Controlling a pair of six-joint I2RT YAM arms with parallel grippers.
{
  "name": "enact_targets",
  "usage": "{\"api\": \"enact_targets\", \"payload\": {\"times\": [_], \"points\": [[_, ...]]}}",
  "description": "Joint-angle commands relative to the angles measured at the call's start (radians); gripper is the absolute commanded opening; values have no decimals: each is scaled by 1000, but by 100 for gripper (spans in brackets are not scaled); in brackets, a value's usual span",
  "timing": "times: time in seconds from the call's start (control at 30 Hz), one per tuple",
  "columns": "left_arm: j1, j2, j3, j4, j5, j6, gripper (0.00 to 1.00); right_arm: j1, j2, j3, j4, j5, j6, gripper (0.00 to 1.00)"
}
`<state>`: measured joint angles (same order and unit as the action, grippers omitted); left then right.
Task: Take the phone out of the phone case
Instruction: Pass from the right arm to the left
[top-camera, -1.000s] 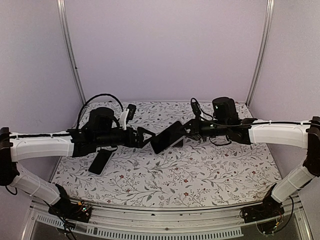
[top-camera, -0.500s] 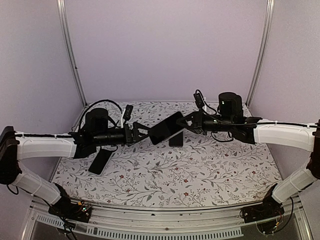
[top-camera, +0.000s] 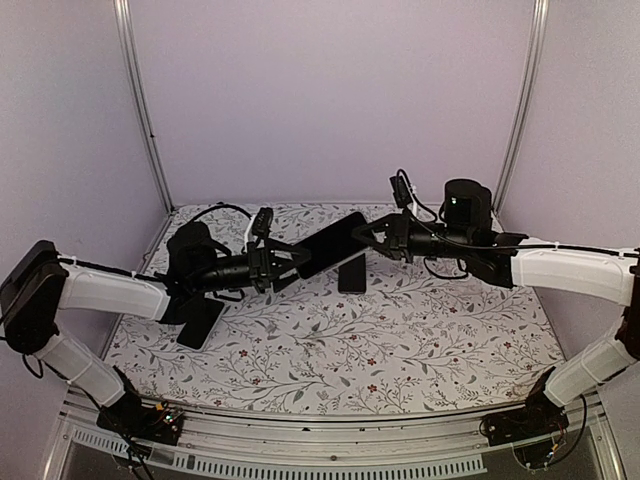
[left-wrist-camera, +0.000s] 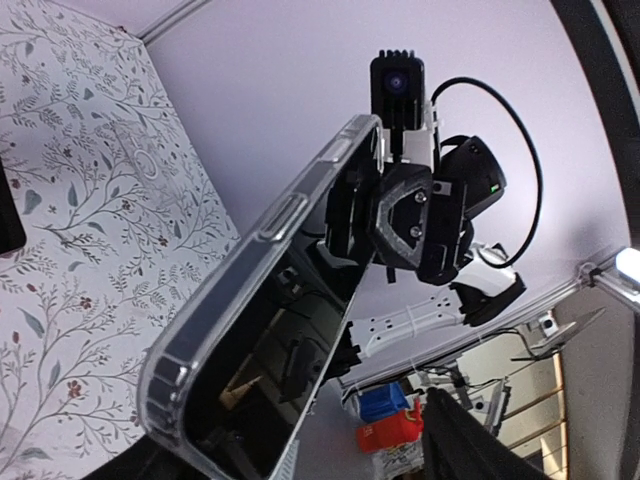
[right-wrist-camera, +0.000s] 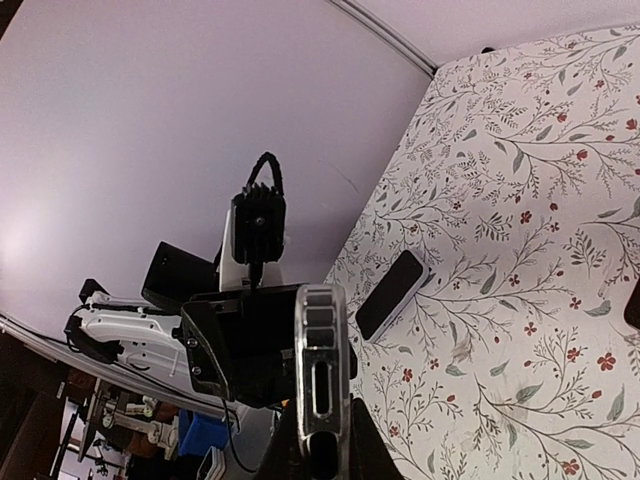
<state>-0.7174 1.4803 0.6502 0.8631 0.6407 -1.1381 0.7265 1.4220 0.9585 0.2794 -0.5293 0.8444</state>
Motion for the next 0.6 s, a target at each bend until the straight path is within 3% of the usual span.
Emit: {"api": "enact_targets", "payload": {"times": [0.0,0.37,0.47,0.57], "points": [[6,27,-23,285,51,-138,64,5,-48,18,121,-21,32,0],[-6,66,-19,397,39,-195,16,5,-78,-16,132,-38,51,0],[-11,67,-14,404,36,-195,1,4,-85,-27,131,-36,50,10],[-13,64,-13,409,27,-199,0,1,-100,-45,127,-24,45,24]]}}
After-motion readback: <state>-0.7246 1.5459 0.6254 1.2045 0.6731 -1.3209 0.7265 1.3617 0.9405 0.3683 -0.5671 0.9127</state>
